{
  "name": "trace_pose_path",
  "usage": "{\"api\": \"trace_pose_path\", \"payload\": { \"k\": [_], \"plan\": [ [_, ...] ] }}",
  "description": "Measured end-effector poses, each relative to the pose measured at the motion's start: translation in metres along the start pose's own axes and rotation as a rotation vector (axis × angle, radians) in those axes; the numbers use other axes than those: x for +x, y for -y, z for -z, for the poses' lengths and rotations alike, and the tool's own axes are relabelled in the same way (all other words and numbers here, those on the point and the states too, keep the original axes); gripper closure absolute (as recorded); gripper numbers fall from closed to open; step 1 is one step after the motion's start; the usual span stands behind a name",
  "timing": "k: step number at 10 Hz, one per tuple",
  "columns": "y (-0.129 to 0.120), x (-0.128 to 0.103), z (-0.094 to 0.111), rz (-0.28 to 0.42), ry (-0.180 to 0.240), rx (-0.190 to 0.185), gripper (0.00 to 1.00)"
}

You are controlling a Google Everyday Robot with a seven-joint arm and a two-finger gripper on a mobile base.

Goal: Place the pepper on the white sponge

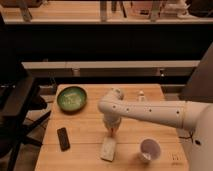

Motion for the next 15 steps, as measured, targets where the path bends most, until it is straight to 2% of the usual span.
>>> {"api": "trace_pose_path", "payload": {
  "k": [5, 15],
  "plan": [
    [-0.002, -0.021, -0.004, 0.040, 0.007, 0.009, 1.00],
    [-0.004, -0.047, -0.009, 0.046, 0.016, 0.024, 1.00]
  ]
}}
